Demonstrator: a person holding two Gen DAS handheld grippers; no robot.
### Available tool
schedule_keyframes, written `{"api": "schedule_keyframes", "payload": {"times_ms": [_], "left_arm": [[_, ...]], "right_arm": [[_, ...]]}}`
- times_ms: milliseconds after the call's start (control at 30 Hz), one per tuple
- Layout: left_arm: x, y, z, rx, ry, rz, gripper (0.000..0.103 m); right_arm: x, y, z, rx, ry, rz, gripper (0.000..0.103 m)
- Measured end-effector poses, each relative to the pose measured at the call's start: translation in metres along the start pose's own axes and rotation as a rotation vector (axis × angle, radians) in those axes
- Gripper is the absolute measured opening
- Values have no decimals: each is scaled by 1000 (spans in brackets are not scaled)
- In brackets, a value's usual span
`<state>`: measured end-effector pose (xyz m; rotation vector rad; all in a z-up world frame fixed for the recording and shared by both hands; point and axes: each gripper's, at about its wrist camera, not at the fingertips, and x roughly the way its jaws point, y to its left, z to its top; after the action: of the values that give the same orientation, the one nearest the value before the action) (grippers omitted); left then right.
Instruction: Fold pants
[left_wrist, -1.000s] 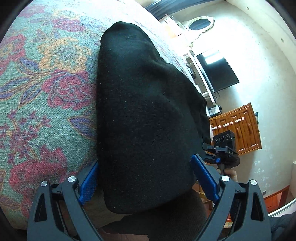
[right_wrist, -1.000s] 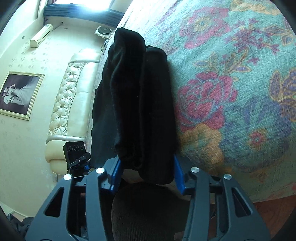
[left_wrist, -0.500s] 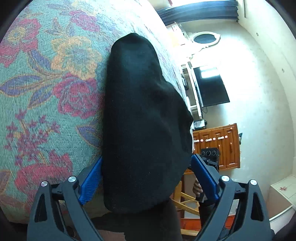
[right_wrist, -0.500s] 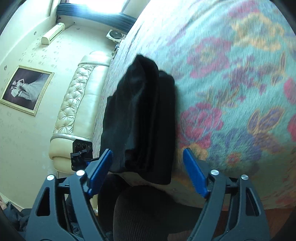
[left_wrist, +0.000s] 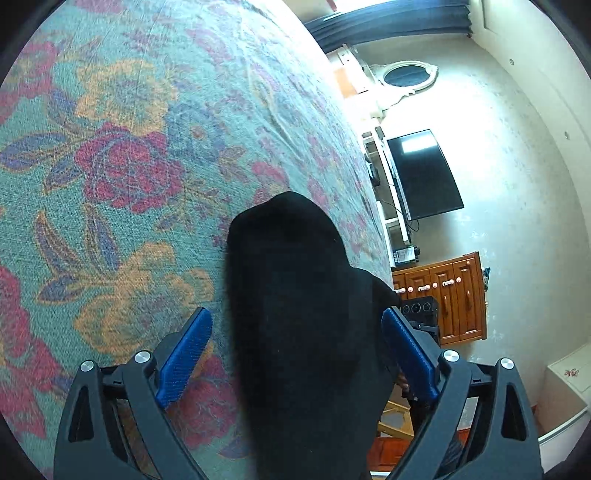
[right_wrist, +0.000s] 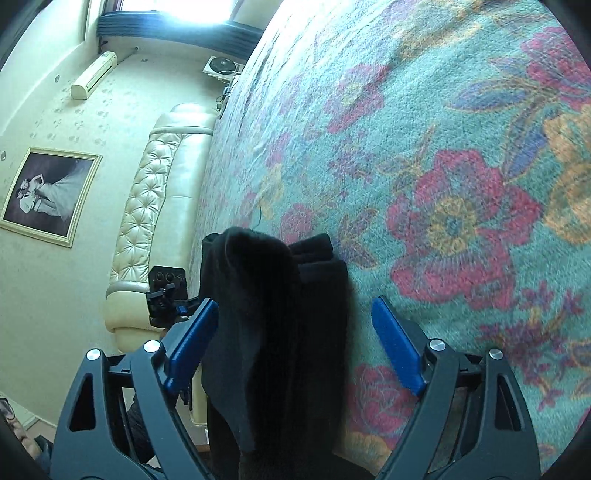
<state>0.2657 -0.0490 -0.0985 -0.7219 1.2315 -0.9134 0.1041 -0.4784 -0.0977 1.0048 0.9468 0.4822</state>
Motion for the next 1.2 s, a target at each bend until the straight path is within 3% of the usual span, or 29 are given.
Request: {"api": "schedule_keyframes", "payload": {"times_ms": [200, 333, 400, 467, 533, 600, 667, 733, 800, 867, 900, 967, 1200], "left_arm": [[20, -8, 2, 62, 16, -17, 92], [35, -16, 5, 93, 22, 12, 92], [43, -21, 7, 106, 25, 44, 92], [46, -21, 8, 111, 20, 68, 92], [48, -21, 10, 108, 3, 76, 92], [53, -23, 12, 111, 2, 105, 92], [59, -27, 9, 177, 15, 204, 75], [57, -26, 4, 218, -4, 208, 73], [51, -23, 0, 229, -35, 169, 74], [44, -22, -3, 240, -65, 91, 86], [39, -21, -6, 239, -77, 75, 88], [34, -23, -10, 234, -72, 106, 91], [17, -25, -53, 231, 6, 184, 91]], "right_arm": [[21, -3, 24, 35, 12, 86, 90], [34, 3, 33, 27, 24, 91, 90], [36, 4, 34, 13, 34, 47, 76], [34, -5, 31, 34, 40, 8, 45], [33, -16, 28, 77, 35, 19, 34], [32, -18, 25, 70, 25, 6, 30], [32, -19, 23, 59, 13, -3, 29], [32, -19, 21, 66, 0, 11, 31], [32, -17, 19, 65, -11, 36, 39], [27, -17, 16, 82, -16, 83, 56], [24, -16, 15, 94, -16, 103, 61], [18, -12, 9, 93, -15, 117, 73], [6, 1, -32, 11, 56, 88, 82]]}}
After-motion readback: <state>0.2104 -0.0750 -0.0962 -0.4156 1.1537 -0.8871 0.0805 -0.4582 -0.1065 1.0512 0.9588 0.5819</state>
